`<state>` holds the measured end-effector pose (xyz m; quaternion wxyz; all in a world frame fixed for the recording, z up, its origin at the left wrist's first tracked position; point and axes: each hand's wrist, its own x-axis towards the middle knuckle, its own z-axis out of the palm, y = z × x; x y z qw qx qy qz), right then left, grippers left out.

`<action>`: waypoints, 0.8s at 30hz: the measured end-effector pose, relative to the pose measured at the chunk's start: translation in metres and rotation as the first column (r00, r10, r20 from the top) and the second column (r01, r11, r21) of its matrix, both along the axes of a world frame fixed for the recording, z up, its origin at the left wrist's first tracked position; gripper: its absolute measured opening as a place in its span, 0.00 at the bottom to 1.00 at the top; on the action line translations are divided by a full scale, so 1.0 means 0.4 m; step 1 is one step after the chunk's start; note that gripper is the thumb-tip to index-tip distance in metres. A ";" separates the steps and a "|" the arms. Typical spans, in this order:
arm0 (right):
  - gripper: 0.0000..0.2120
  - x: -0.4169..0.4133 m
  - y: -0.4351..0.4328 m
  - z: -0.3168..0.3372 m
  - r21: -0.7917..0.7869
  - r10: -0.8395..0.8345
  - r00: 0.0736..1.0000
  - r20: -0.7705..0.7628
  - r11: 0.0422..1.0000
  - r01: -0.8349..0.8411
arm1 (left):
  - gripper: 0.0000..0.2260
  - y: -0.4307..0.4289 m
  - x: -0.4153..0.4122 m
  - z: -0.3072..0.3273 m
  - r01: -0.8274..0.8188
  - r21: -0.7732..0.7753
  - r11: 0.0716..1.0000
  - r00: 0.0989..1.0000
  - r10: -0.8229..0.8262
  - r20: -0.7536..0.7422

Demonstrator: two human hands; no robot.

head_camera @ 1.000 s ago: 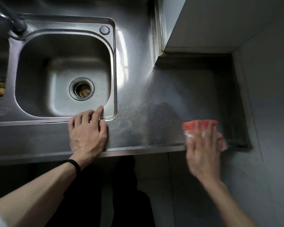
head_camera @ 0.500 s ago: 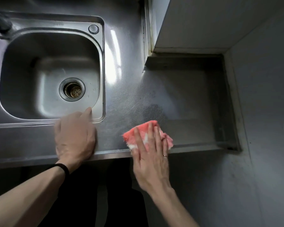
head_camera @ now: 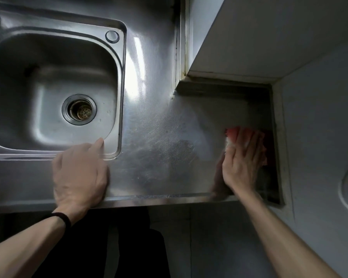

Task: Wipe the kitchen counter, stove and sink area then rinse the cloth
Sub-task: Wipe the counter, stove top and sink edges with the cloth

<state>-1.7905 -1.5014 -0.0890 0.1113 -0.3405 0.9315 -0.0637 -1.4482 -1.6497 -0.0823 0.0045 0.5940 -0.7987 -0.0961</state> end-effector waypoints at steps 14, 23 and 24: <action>0.30 0.493 -0.289 0.004 -0.106 0.497 0.855 0.148 0.868 -0.486 | 0.25 0.002 0.002 -0.002 0.005 -0.003 1.000 1.000 -0.005 0.020; 0.32 -0.039 -0.151 0.022 0.117 0.184 0.982 0.051 0.975 -0.189 | 0.25 -0.001 0.006 -0.001 0.000 0.015 1.000 1.000 -0.001 0.011; 0.31 -0.080 -0.137 0.029 0.131 0.172 0.984 0.042 0.976 -0.176 | 0.25 -0.001 0.006 0.000 0.003 0.017 1.000 1.000 -0.003 0.013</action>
